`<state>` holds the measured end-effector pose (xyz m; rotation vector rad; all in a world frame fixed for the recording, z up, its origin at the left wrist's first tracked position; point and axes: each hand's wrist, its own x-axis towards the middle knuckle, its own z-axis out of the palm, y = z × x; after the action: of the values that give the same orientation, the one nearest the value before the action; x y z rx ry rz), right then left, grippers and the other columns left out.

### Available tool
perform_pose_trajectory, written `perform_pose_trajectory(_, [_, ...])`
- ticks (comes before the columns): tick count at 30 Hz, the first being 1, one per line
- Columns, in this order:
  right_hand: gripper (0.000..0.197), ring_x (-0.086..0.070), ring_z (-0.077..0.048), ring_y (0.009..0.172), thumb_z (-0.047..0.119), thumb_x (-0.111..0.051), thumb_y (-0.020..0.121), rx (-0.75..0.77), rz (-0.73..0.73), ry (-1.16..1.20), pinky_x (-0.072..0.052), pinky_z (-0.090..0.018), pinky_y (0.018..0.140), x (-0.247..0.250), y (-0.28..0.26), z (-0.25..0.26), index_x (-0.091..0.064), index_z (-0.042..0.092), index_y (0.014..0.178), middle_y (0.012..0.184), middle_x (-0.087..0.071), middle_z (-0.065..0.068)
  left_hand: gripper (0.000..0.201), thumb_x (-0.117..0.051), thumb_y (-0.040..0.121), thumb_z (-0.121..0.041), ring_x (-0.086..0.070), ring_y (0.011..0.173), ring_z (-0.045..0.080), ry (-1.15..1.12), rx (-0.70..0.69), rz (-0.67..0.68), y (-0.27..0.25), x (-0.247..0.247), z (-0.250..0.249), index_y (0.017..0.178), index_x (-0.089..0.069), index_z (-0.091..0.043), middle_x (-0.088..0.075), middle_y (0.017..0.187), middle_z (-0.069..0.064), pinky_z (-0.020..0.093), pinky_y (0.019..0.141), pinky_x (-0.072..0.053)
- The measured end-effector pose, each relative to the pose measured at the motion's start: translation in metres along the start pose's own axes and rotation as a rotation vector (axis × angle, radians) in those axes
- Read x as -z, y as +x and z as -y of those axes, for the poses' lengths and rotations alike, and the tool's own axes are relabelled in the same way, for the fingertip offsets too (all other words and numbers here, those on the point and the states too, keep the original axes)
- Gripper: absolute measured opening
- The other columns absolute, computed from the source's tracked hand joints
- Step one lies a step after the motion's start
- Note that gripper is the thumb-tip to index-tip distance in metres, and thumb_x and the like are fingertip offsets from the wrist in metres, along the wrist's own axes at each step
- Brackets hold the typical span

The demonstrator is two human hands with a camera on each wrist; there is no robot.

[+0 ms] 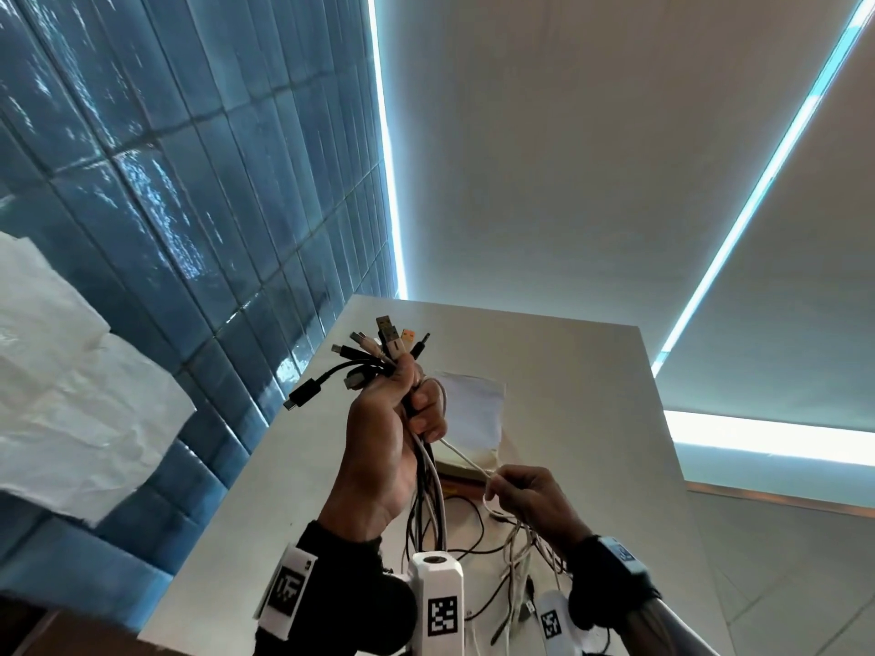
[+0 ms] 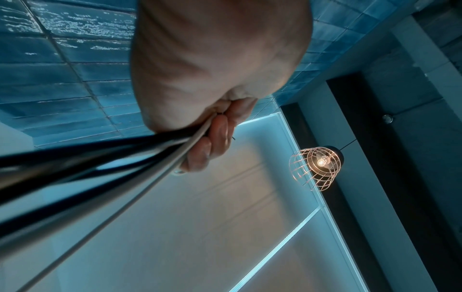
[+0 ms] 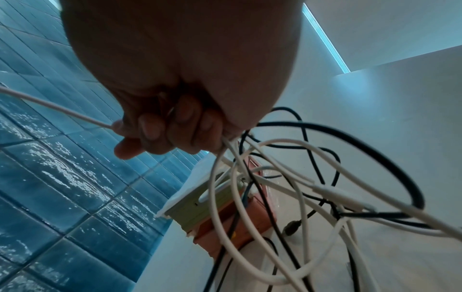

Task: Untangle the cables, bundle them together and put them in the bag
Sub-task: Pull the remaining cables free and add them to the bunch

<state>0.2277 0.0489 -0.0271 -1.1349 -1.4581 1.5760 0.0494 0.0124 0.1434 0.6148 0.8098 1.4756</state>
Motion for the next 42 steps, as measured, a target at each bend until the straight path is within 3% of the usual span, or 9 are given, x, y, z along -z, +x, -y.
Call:
perform_pose_trajectory(10, [0.027,-0.034,-0.007,0.044,0.004,-0.061,0.089,-0.079,-0.183,-0.179,-0.027,-0.020,0.045,0.002,0.006,-0.011,-0.068,0.009,0.064,0.043,-0.044,0.010,0.036,-0.038,0.101,-0.026,-0.020,0.046,0.009,0.024,-0.020,-0.086,0.004,0.009,0.000,0.067,-0.033,-0.019,-0.029,0.056,-0.005,0.025,0.046,-0.017])
perform_pose_trajectory(15, [0.019,-0.025,-0.010,0.043,0.007,-0.064,0.087,-0.030,-0.380,0.138,-0.019,-0.020,0.042,0.011,0.004,0.025,-0.064,-0.008,0.075,0.045,-0.037,0.008,0.033,-0.037,0.101,-0.023,-0.027,0.043,0.010,0.098,0.102,-0.160,0.010,0.008,0.020,0.069,-0.037,-0.018,-0.039,0.054,-0.002,0.024,0.046,-0.020])
perform_pose_trajectory(19, [0.025,-0.024,-0.009,0.045,0.014,-0.066,0.084,0.148,-0.250,0.248,-0.020,-0.020,0.042,0.005,-0.004,0.065,-0.060,-0.009,0.077,0.048,-0.037,0.008,0.037,-0.037,0.102,-0.028,-0.042,0.051,0.013,0.221,0.225,-0.179,0.008,-0.002,0.035,0.072,-0.053,-0.014,-0.057,0.064,0.005,0.025,0.050,-0.027])
perform_pose_trajectory(21, [0.022,-0.025,-0.009,0.048,0.016,-0.064,0.081,0.219,-0.158,0.258,-0.018,-0.022,0.045,-0.001,-0.012,0.081,-0.059,-0.003,0.073,0.051,-0.043,0.007,0.062,-0.035,0.103,-0.034,-0.042,0.058,0.015,0.245,0.308,-0.154,0.004,-0.008,0.040,0.055,-0.069,-0.013,-0.057,0.075,0.011,0.027,0.053,-0.028])
perform_pose_trajectory(24, [0.019,-0.025,-0.012,0.050,0.014,-0.064,0.080,0.264,-0.032,0.247,-0.018,-0.025,0.048,-0.006,-0.022,0.090,-0.058,0.000,0.069,0.053,-0.051,0.005,0.072,-0.034,0.102,-0.036,-0.041,0.062,0.015,0.215,0.337,-0.128,0.000,-0.011,0.042,0.041,-0.068,-0.018,-0.057,0.090,0.017,0.024,0.052,-0.031])
perform_pose_trajectory(27, [0.022,-0.032,-0.010,0.049,0.015,-0.066,0.079,0.246,0.049,0.204,-0.026,-0.019,0.048,-0.005,-0.027,0.083,-0.062,-0.006,0.072,0.057,-0.048,-0.004,0.064,-0.037,0.102,-0.031,-0.049,0.071,0.019,0.095,0.260,-0.172,0.003,-0.007,0.042,0.051,-0.070,-0.014,-0.063,0.094,0.019,0.028,0.060,-0.041])
perform_pose_trajectory(31, [0.021,-0.035,-0.007,0.050,0.015,-0.063,0.083,0.177,0.119,0.139,-0.028,-0.016,0.048,-0.003,-0.030,0.062,-0.066,-0.004,0.075,0.060,-0.056,-0.003,0.029,-0.042,0.101,-0.026,-0.063,0.077,0.027,-0.136,0.145,-0.216,0.007,0.001,0.033,0.079,-0.054,-0.009,-0.064,0.074,0.012,0.039,0.078,-0.049])
perform_pose_trajectory(36, [0.035,-0.028,-0.010,0.050,0.026,-0.064,0.086,0.115,0.099,0.076,-0.020,-0.021,0.048,-0.003,-0.025,0.039,-0.068,-0.006,0.075,0.054,-0.039,0.002,0.030,-0.040,0.098,-0.026,-0.036,0.049,0.014,-0.117,0.098,-0.107,0.003,-0.002,0.030,0.071,-0.042,-0.015,-0.047,0.065,0.006,0.030,0.054,-0.031])
perform_pose_trajectory(42, [0.030,-0.031,-0.009,0.049,0.030,-0.061,0.087,0.120,0.039,-0.059,-0.024,-0.019,0.047,-0.002,-0.015,0.011,-0.068,0.015,0.062,0.052,-0.038,0.004,0.037,-0.037,0.102,-0.024,-0.021,0.050,0.012,0.000,0.028,-0.096,-0.005,-0.004,0.022,0.067,-0.035,-0.017,-0.029,0.061,-0.002,0.031,0.053,-0.020])
